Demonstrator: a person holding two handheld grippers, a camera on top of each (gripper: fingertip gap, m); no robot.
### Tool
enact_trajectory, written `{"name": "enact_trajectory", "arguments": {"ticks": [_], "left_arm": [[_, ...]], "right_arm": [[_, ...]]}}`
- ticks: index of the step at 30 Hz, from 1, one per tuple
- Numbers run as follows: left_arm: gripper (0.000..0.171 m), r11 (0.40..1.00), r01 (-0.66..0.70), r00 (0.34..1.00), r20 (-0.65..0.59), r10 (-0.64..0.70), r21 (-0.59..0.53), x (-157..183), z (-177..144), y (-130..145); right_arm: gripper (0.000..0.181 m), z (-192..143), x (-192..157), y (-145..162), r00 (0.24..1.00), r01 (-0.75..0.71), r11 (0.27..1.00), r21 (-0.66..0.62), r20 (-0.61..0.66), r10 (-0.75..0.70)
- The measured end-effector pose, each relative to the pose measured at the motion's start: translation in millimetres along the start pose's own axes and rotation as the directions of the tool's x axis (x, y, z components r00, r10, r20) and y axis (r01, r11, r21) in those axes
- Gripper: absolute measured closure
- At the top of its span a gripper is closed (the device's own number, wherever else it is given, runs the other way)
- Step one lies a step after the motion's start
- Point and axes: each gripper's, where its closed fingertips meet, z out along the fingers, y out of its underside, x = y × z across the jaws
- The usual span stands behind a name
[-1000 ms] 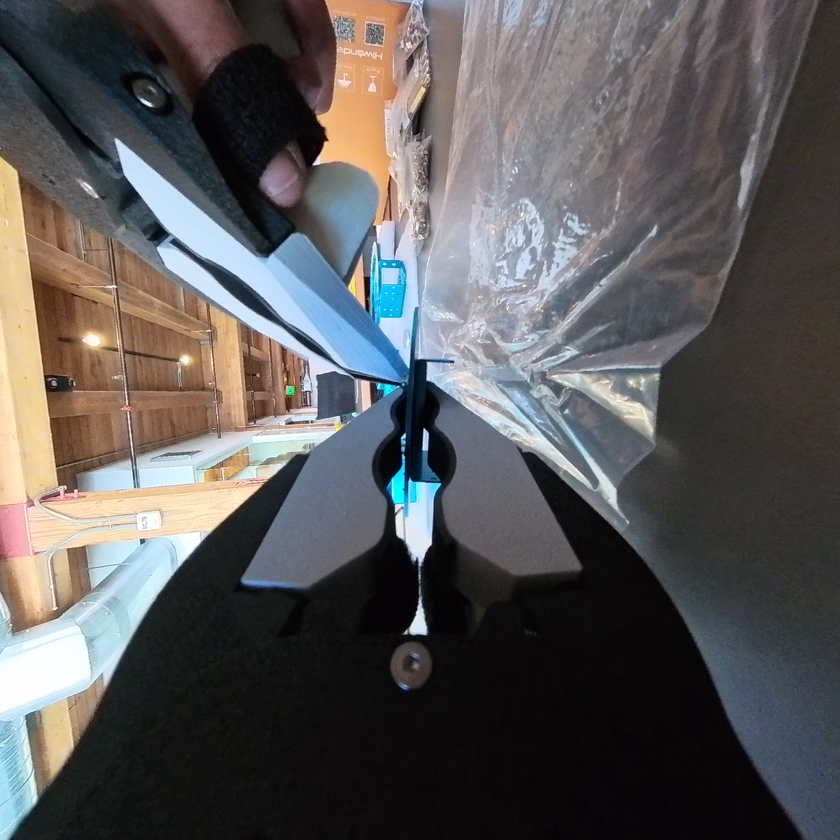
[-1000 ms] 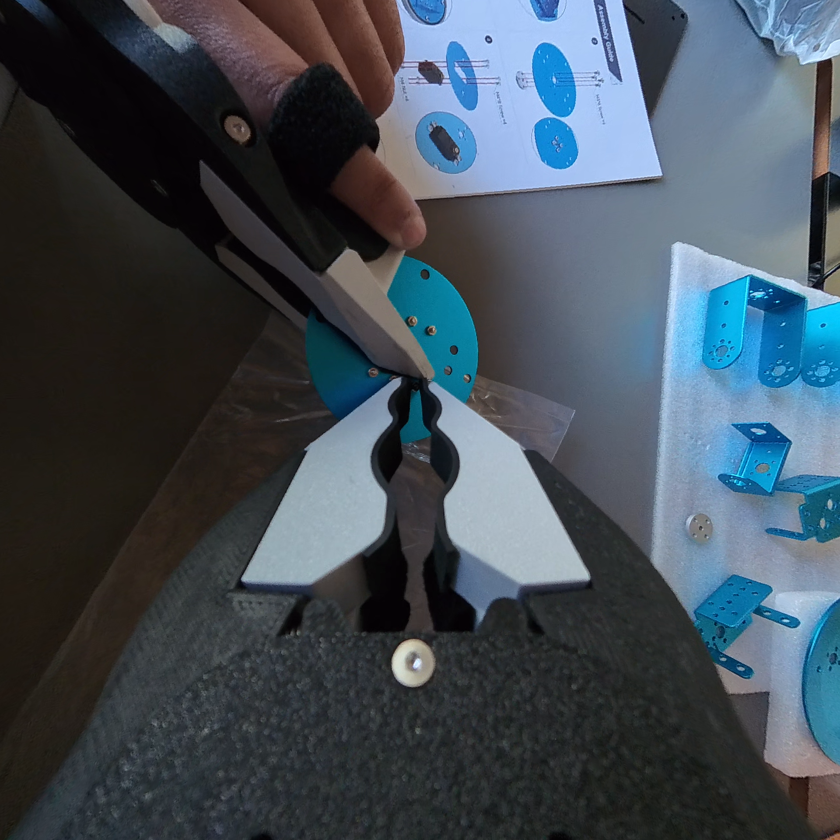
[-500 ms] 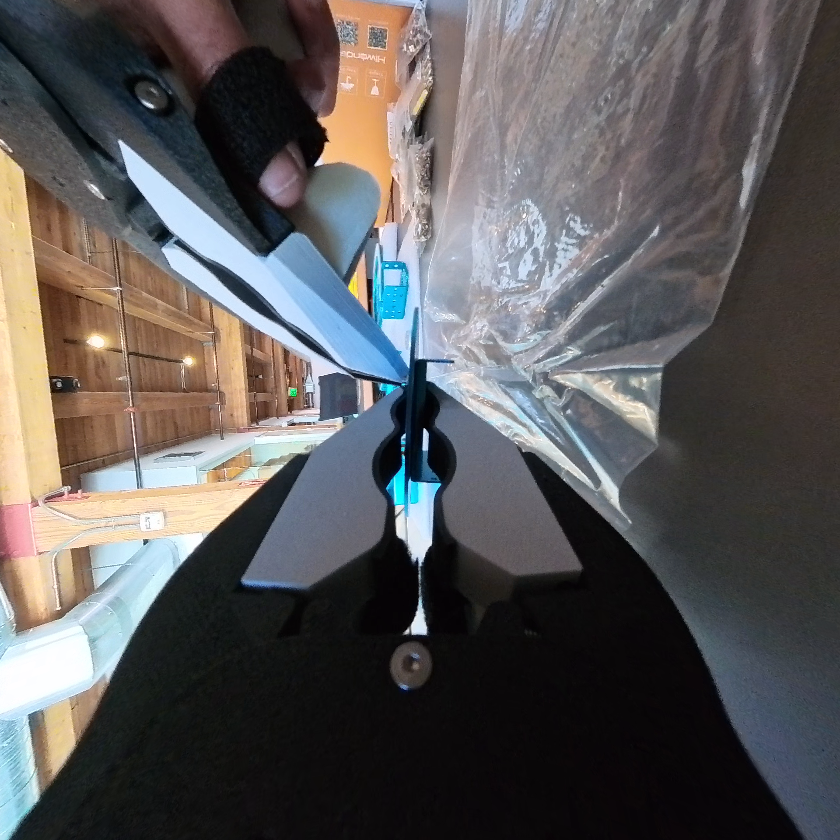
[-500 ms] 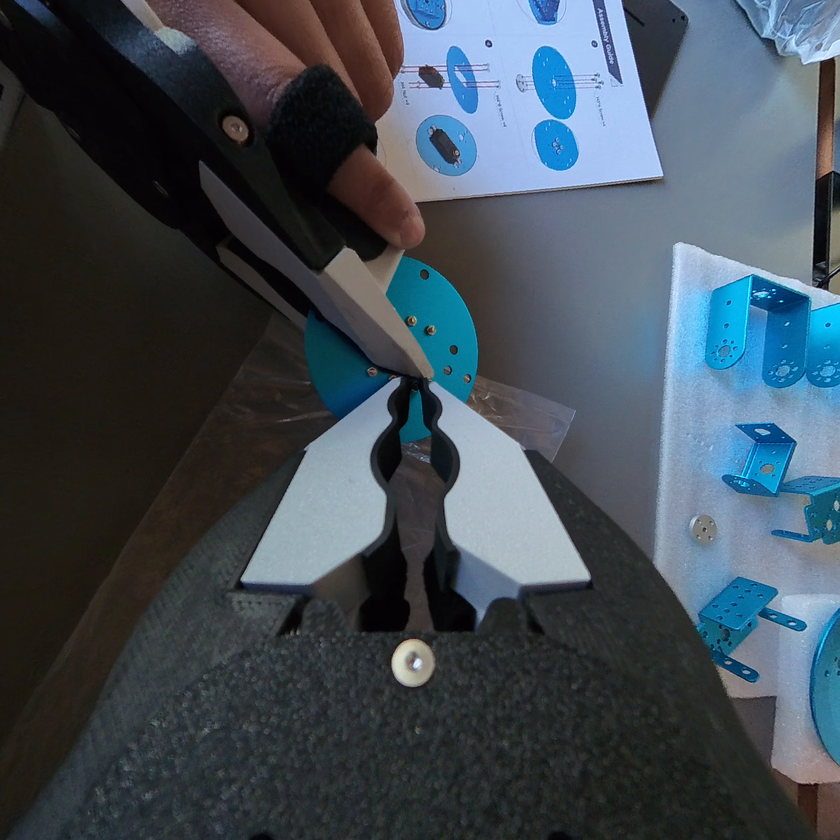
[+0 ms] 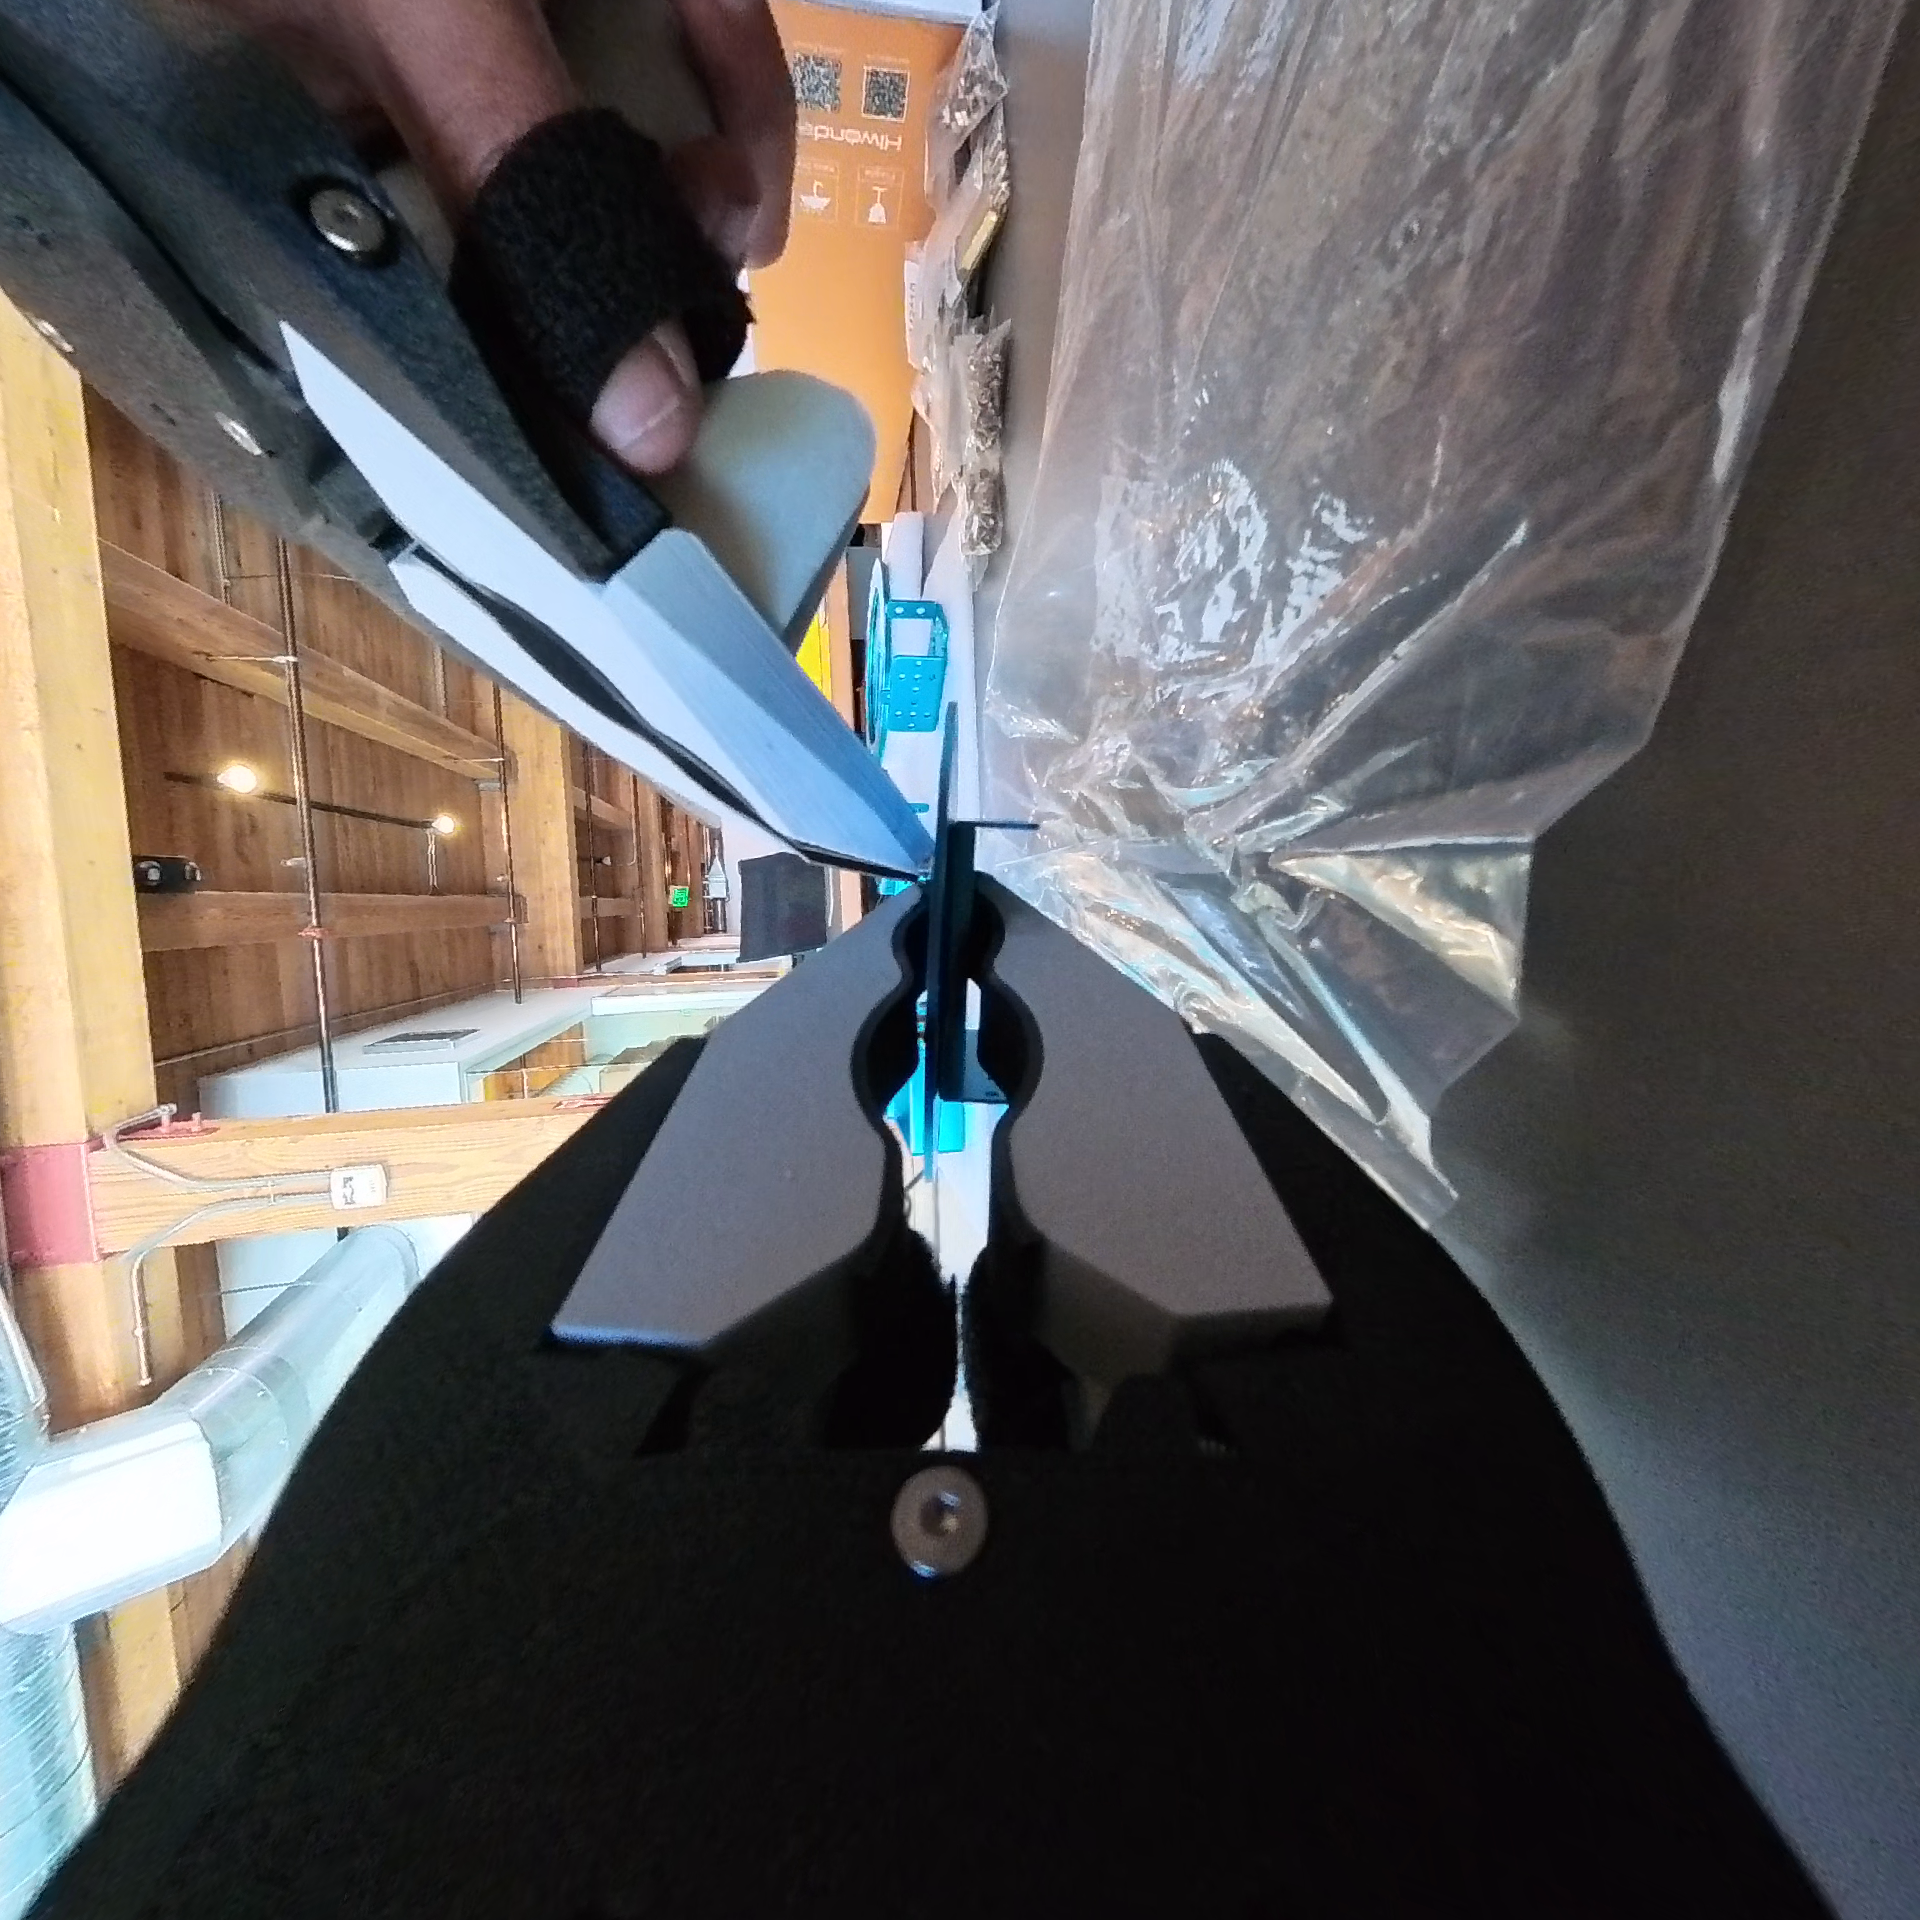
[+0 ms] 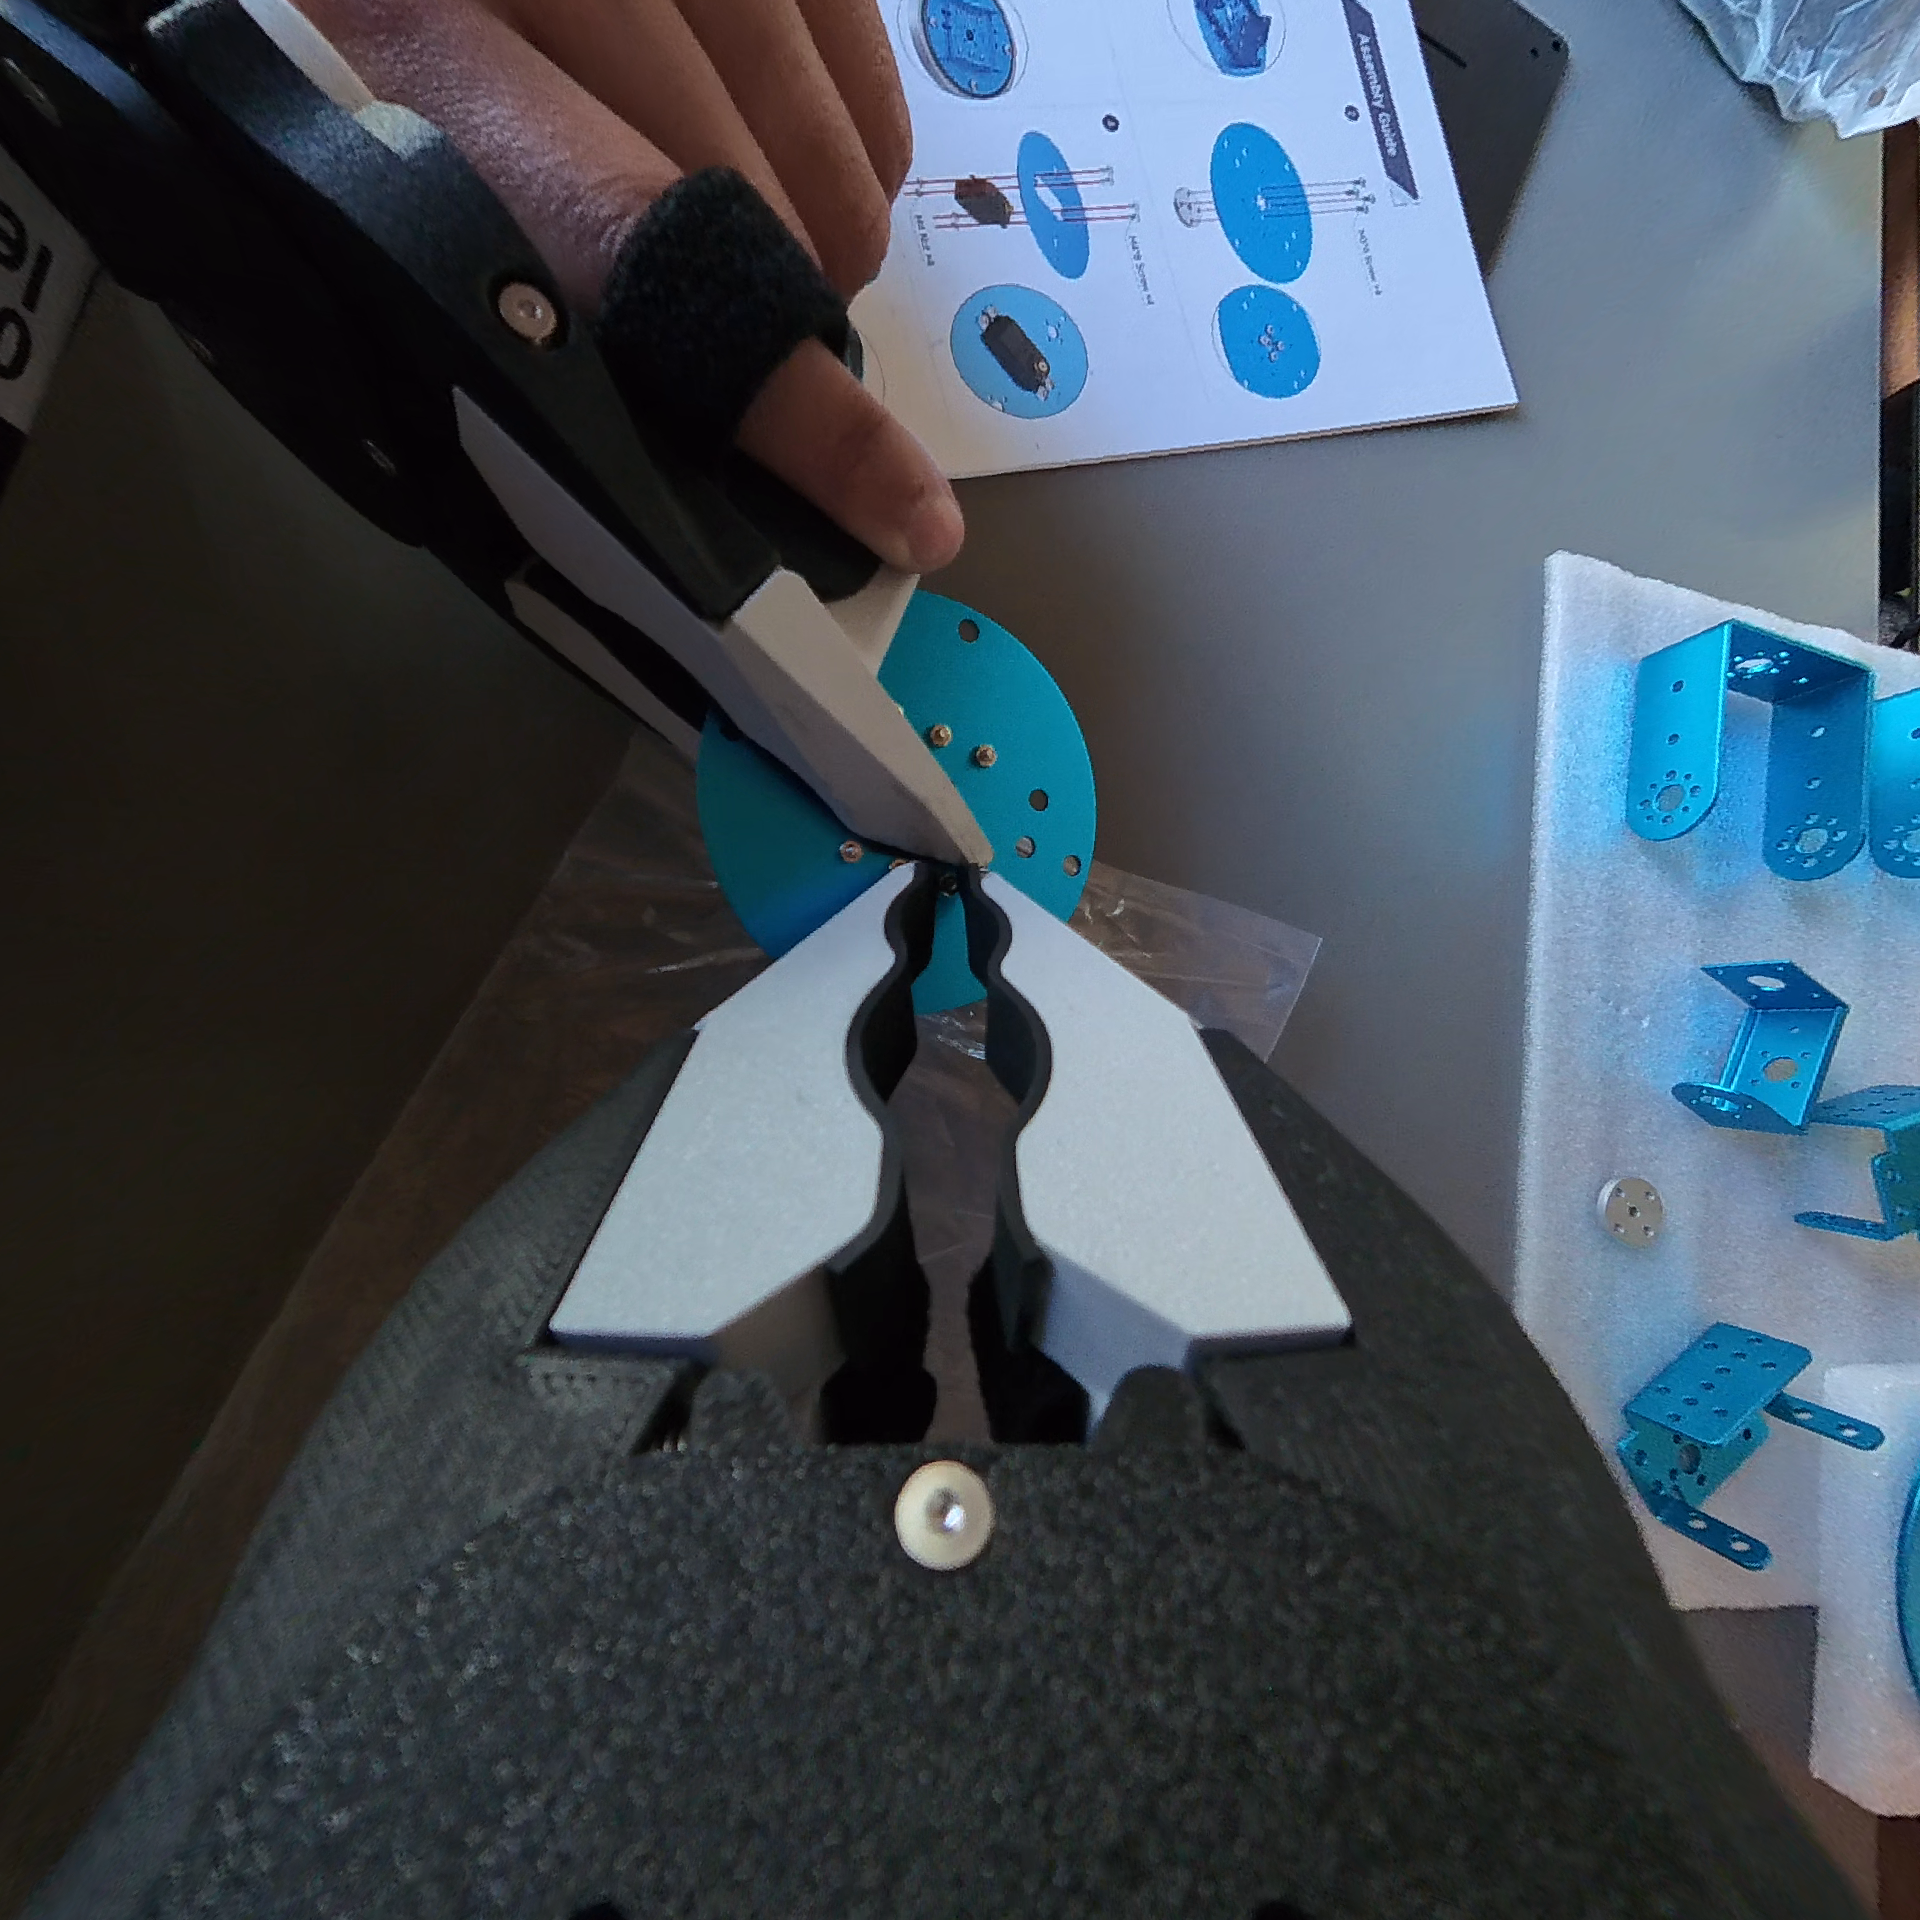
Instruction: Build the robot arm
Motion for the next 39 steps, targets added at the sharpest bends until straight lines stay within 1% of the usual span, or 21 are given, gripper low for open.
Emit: {"name": "enact_trajectory", "arguments": {"ticks": [13,15,17,19,21,22,24,26,28,31,34,39], "left_arm": [[0.17,1.0,-0.012,1.0,0.013,0.012,0.002,-2,-1,0],[0.17,1.0,-0.011,1.0,0.016,0.011,0.004,-2,-1,-1],[0.17,1.0,-0.01,1.0,0.019,0.01,0.006,-3,-2,-1],[0.171,1.0,-0.017,1.0,0.025,0.016,0.007,-4,-2,-1],[0.171,0.999,-0.034,0.999,0.03,0.034,0.013,-4,-3,-2],[0.171,0.999,-0.047,0.999,0.022,0.047,0.019,-2,-3,-3],[0.17,0.996,-0.081,0.996,-0.03,0.083,0.043,10,-5,-4],[0.17,0.996,-0.094,0.995,-0.045,0.094,0.001,11,-3,12],[0.171,0.997,-0.04,0.998,-0.056,0.036,-0.061,4,-1,34],[0.171,0.99,0.006,1.0,-0.027,-0.01,-0.14,-9,-1,62],[0.17,0.986,0.03,0.999,-0.016,-0.033,-0.166,-14,-2,71],[0.17,0.989,0.023,0.998,-0.056,-0.031,-0.145,-4,0,65]], "right_arm": [[0.175,-2,0,-1,1.0,-0.011,1.0,0.005,0.008,0.011],[0.172,-5,0,-2,1.0,-0.012,1.0,0.017,0.016,0.012],[0.17,-14,8,0,1.0,-0.023,0.999,0.022,-0.001,0.023],[0.17,-23,17,5,0.999,-0.041,0.999,0.027,-0.009,0.041],[0.172,-29,22,17,0.999,-0.05,0.999,0.007,-0.006,0.05],[0.172,-29,27,26,0.999,-0.048,0.999,-0.018,-0.02,0.048],[0.179,-28,32,43,0.998,-0.062,0.997,-0.047,-0.015,0.061],[0.176,-22,28,51,0.992,-0.113,0.992,-0.063,0.046,0.116],[0.167,-12,17,49,0.982,-0.135,0.988,-0.072,0.12,0.143],[0.167,1,4,47,0.985,-0.075,0.993,-0.095,0.151,0.088],[0.169,10,0,40,0.986,-0.032,0.995,-0.096,0.158,0.047],[0.172,24,-5,37,0.986,0.026,0.989,-0.142,0.168,-0.002]]}}
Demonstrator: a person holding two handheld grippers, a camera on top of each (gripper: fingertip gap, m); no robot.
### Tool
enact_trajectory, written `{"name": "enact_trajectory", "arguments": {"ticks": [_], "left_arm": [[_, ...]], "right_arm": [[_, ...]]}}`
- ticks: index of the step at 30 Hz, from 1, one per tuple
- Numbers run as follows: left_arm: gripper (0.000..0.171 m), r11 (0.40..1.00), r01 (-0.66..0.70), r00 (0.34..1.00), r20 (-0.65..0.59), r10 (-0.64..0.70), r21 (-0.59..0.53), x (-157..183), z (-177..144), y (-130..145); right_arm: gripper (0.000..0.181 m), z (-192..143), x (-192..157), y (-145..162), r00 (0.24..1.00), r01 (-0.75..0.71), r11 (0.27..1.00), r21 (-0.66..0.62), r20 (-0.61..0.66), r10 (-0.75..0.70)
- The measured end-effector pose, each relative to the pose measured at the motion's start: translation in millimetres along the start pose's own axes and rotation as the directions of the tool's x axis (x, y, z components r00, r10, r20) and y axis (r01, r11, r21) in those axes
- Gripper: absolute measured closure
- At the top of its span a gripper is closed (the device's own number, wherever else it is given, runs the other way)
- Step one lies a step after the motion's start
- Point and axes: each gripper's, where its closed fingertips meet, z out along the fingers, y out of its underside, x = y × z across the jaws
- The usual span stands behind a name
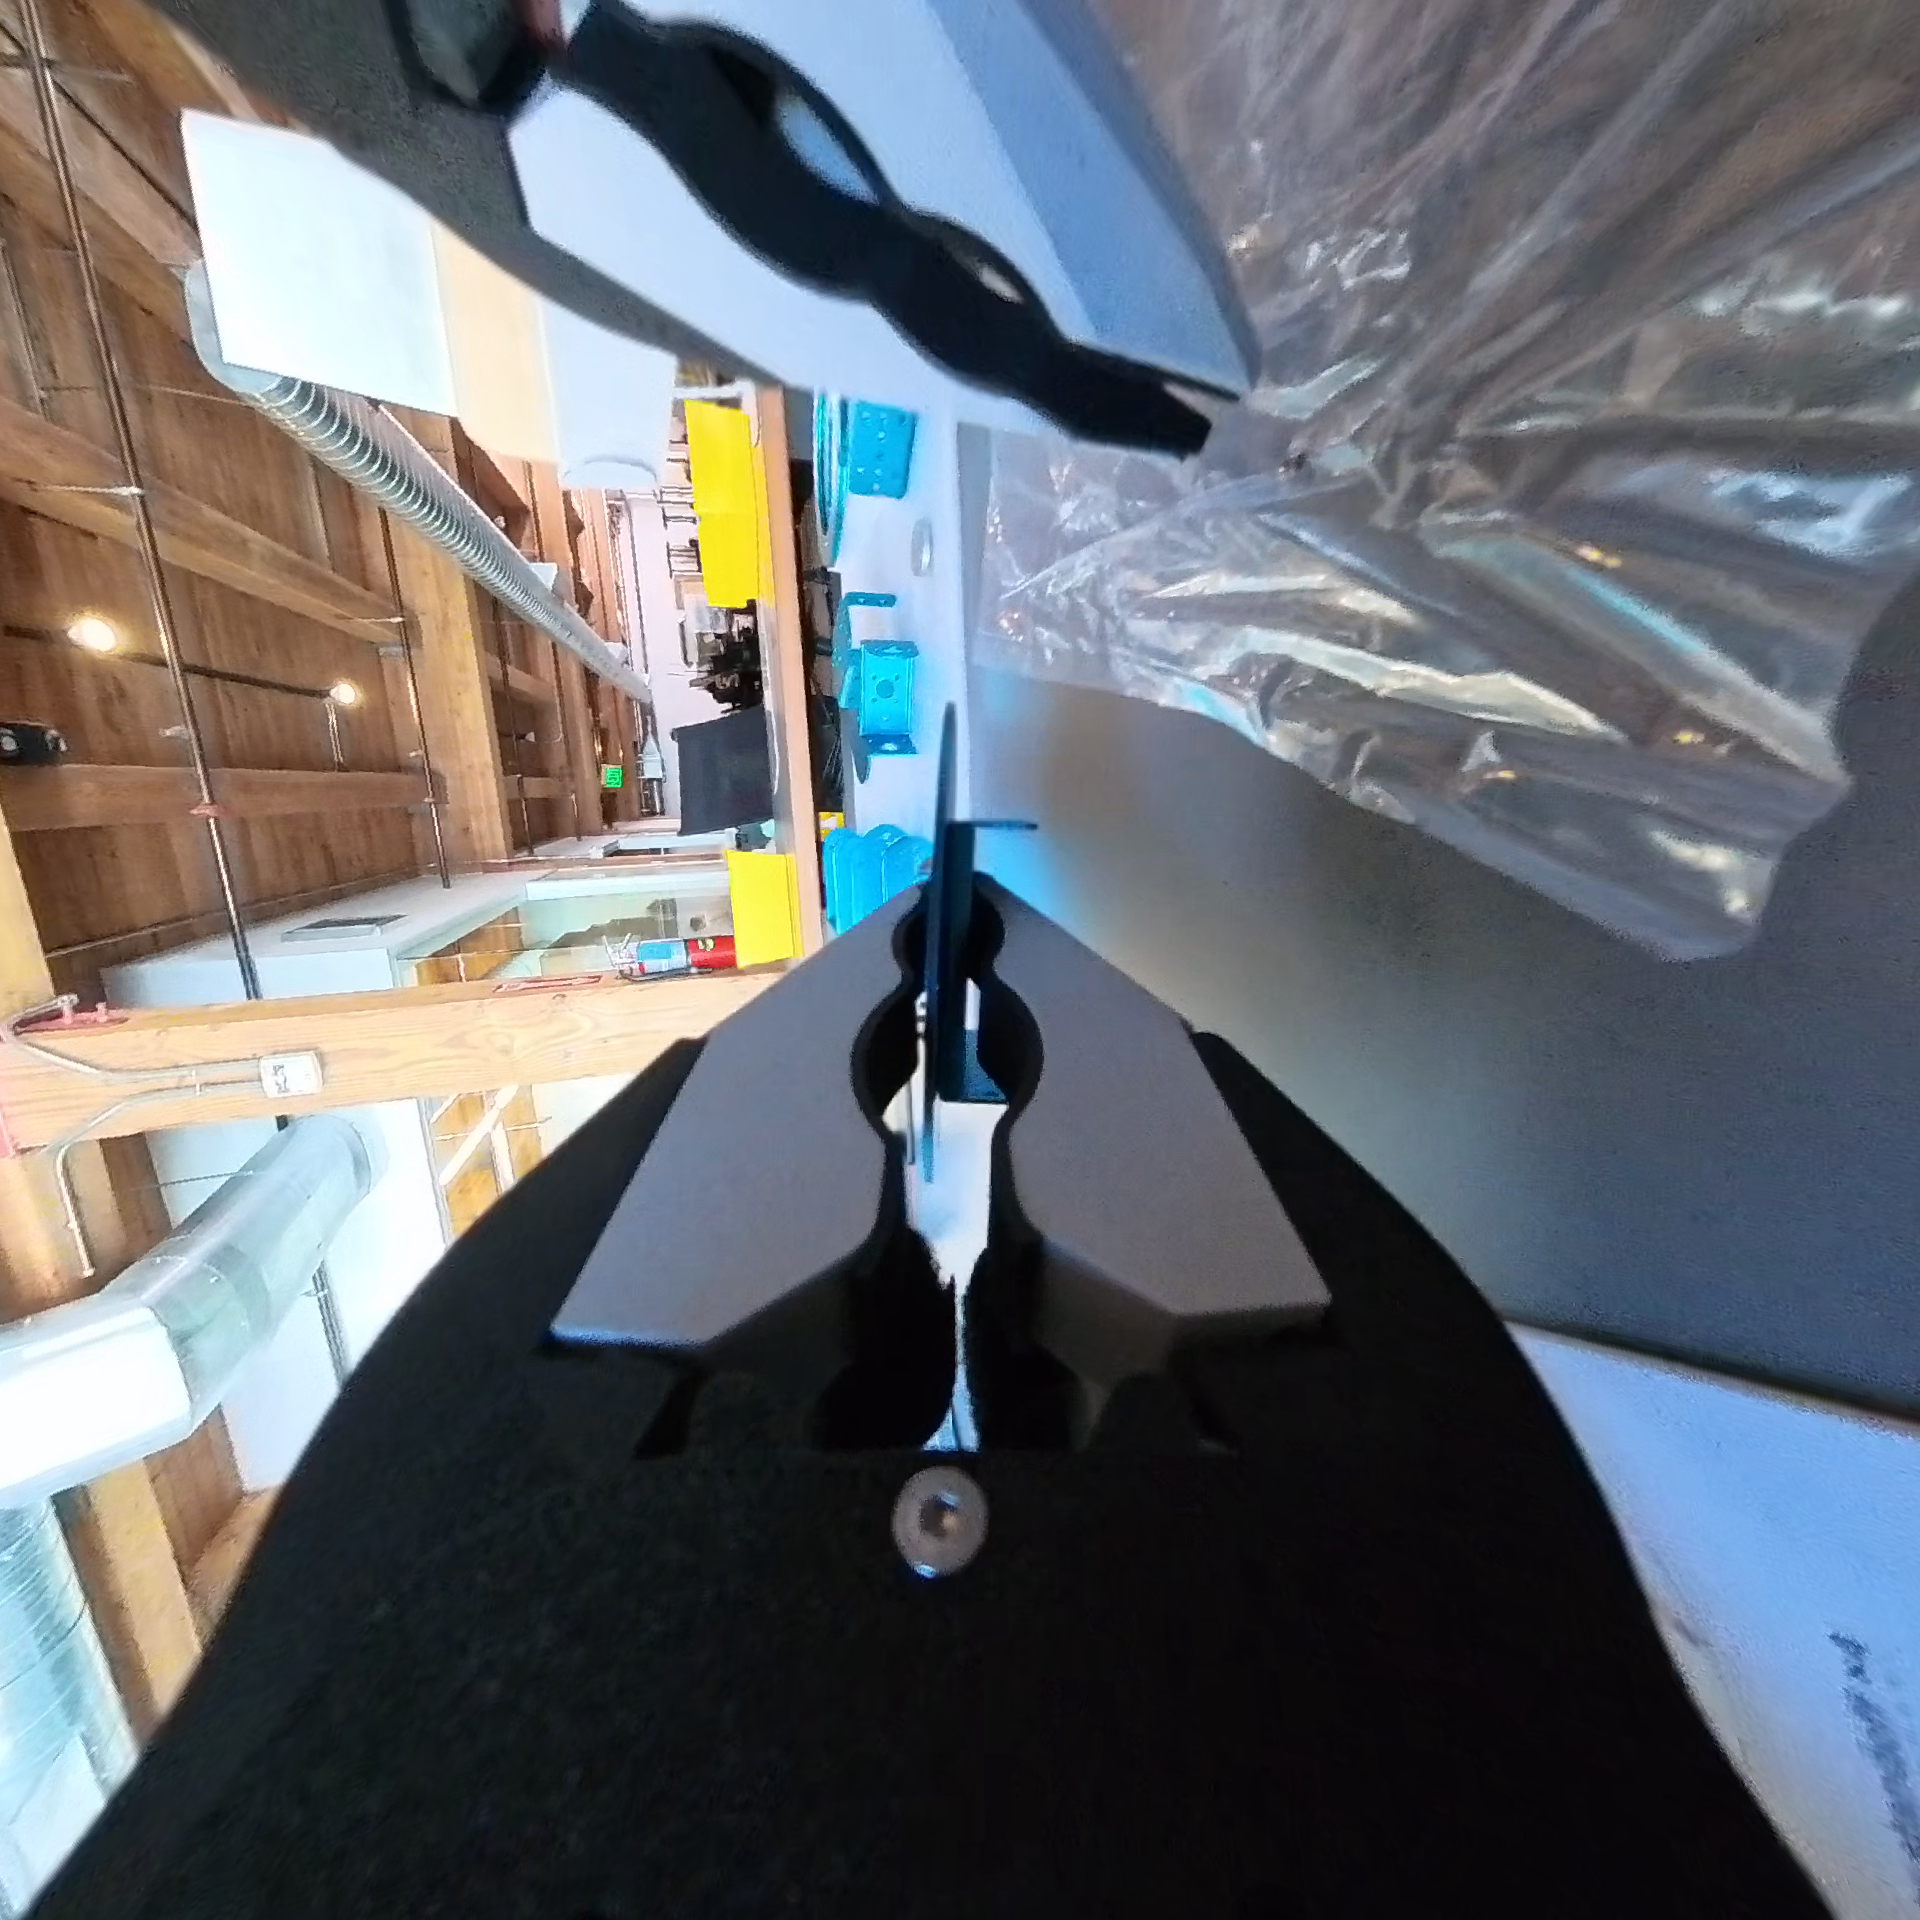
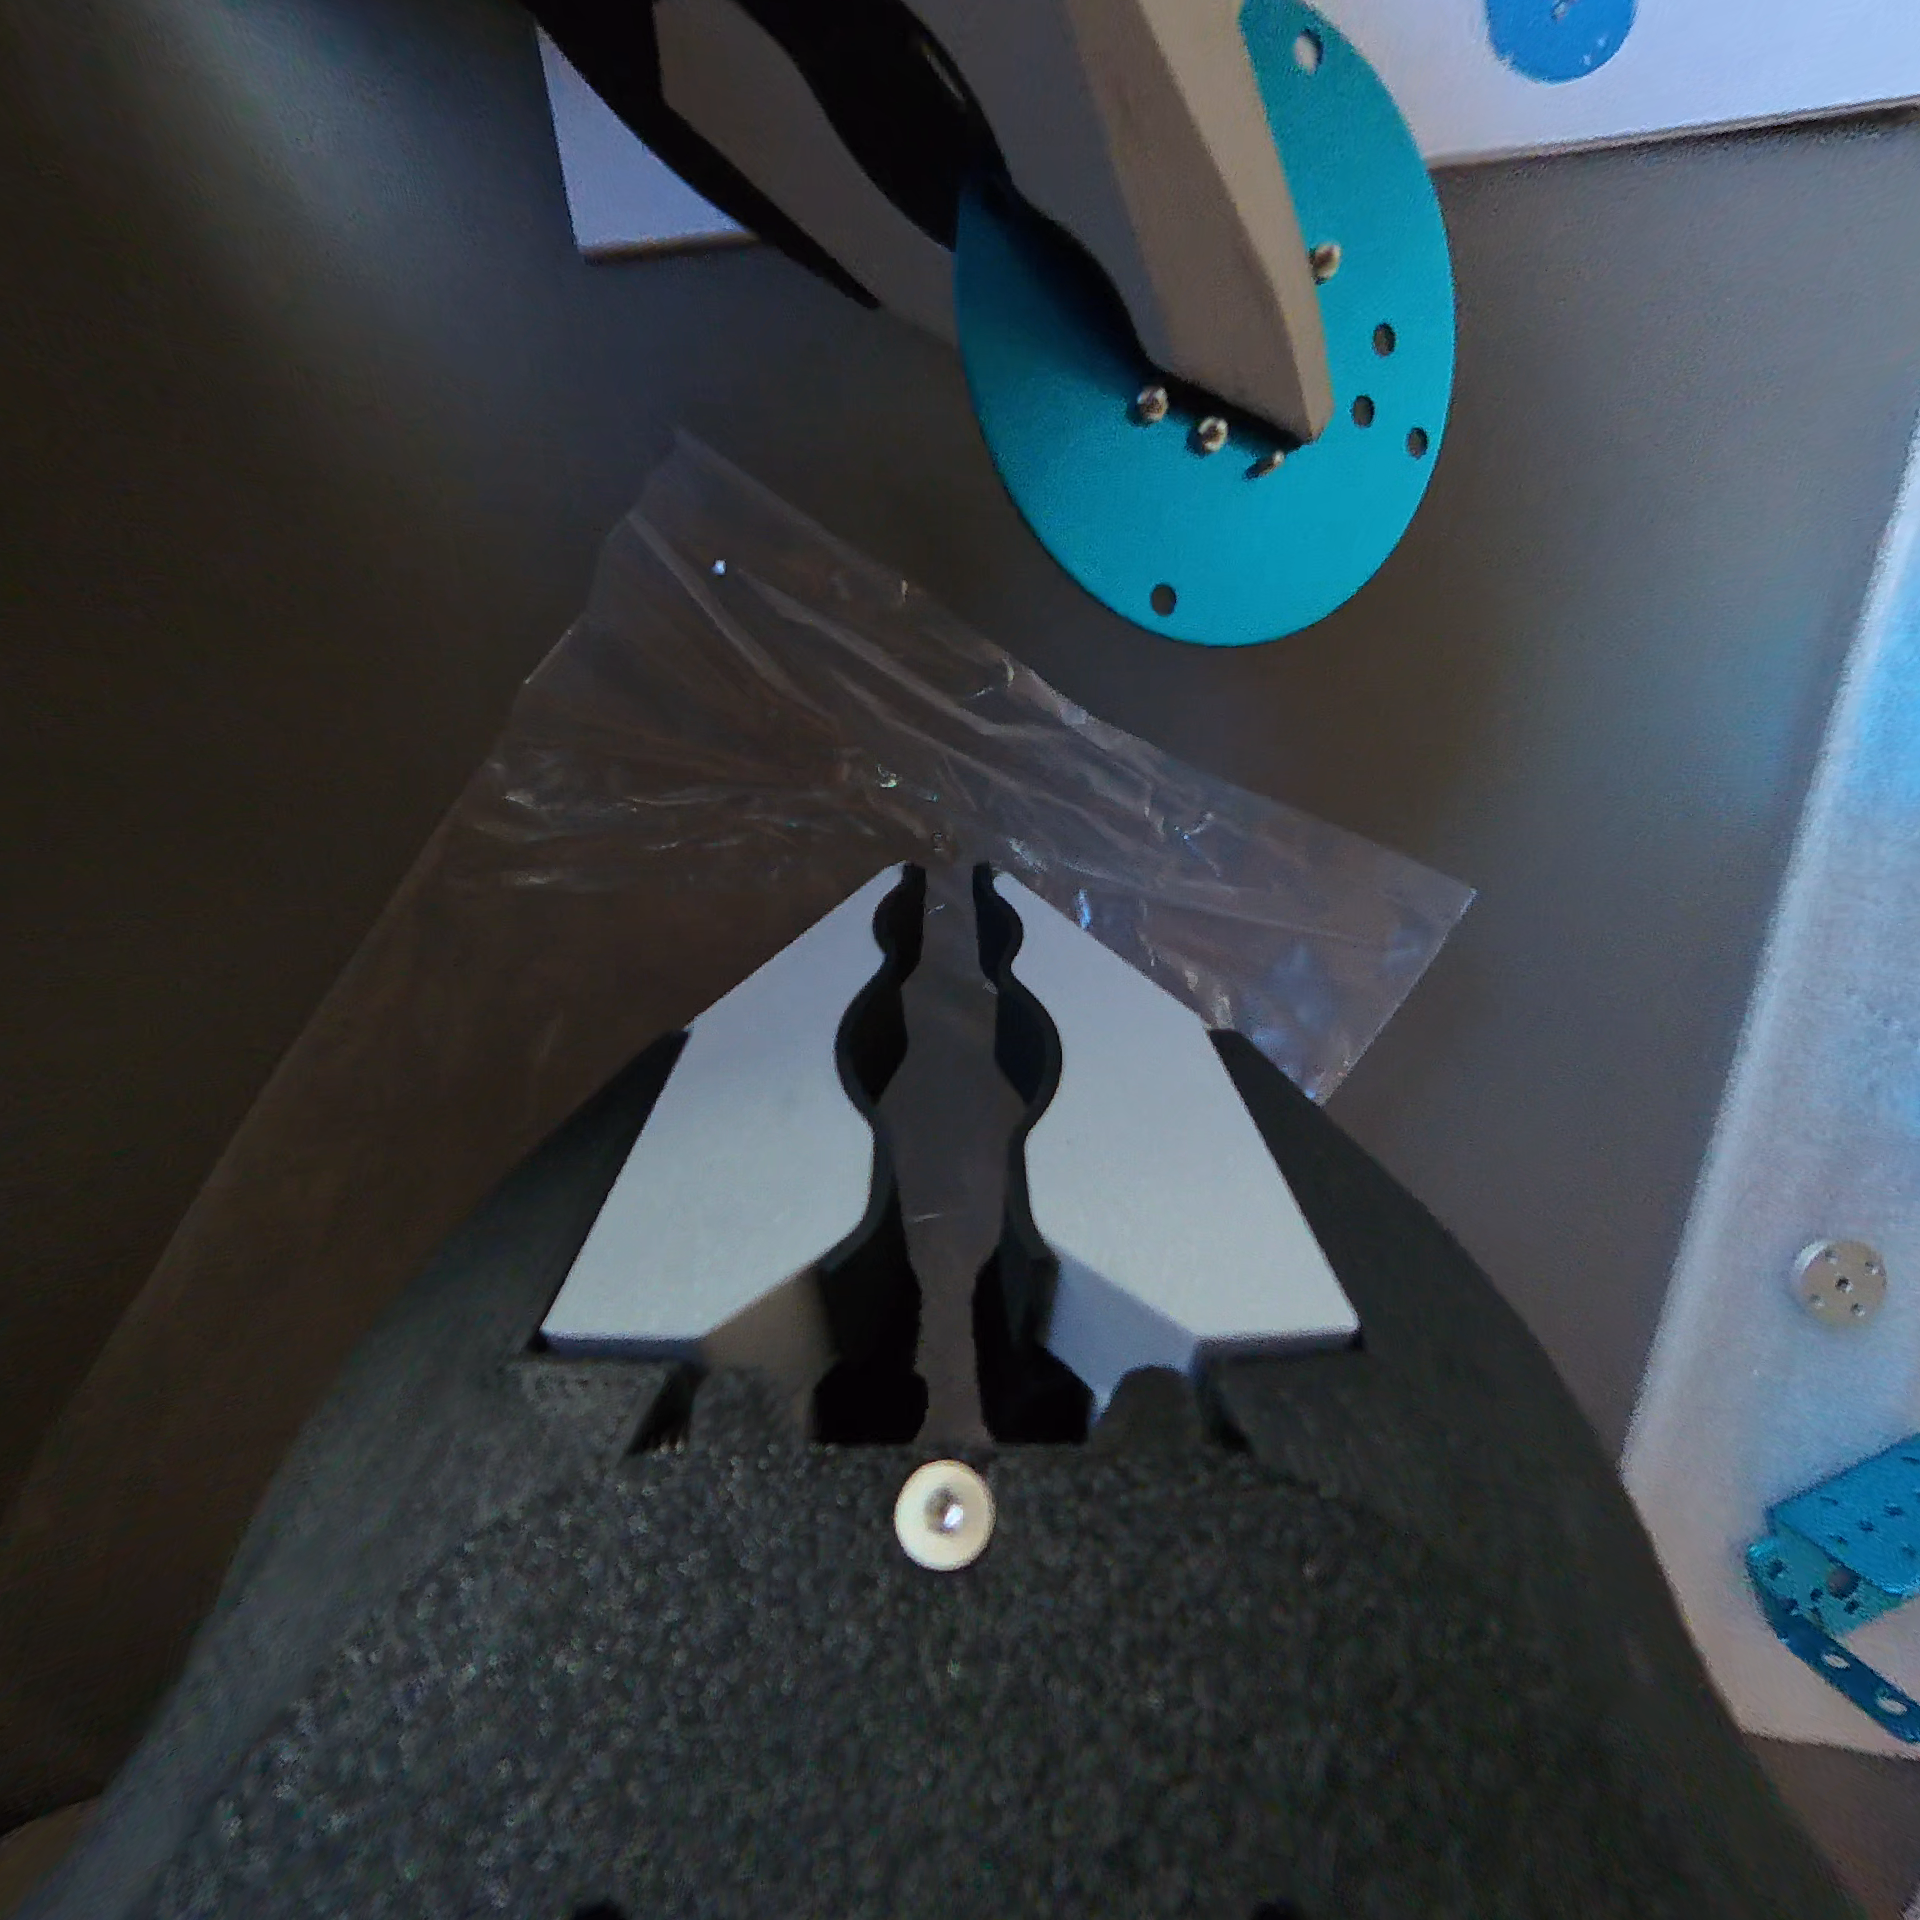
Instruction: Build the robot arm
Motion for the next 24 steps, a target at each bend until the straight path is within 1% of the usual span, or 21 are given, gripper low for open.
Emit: {"name": "enact_trajectory", "arguments": {"ticks": [6,10,13,15,19,22,24], "left_arm": [[0.17,1.0,-0.006,1.0,-0.017,0.007,0.026,6,0,-9],[0.17,1.0,-0.002,1.0,-0.012,0.002,0.024,3,-1,-9],[0.17,1.0,0.0,1.0,-0.014,0.001,0.025,3,-1,-9],[0.17,1.0,-0.001,1.0,-0.017,0.002,0.027,4,-1,-9],[0.17,1.0,-0.002,1.0,-0.021,0.002,0.027,5,0,-9],[0.17,1.0,0.001,1.0,-0.023,0.0,0.028,5,0,-9],[0.17,1.0,-0.001,1.0,-0.023,0.002,0.027,5,0,-10]], "right_arm": [[0.174,11,1,1,0.998,0.049,0.997,-0.054,-0.024,-0.05],[0.175,15,-2,-2,0.999,0.048,0.998,-0.037,-0.014,-0.048],[0.175,15,-3,-3,0.998,0.063,0.997,-0.044,-0.012,-0.064],[0.174,13,0,0,0.997,0.071,0.995,-0.064,-0.033,-0.073],[0.174,10,0,-6,1.0,0.029,0.999,-0.02,-0.007,-0.03],[0.174,13,1,-1,0.999,0.034,0.998,-0.055,-0.011,-0.035],[0.174,15,0,-1,1.0,0.027,0.998,-0.053,0.0,-0.027]]}}
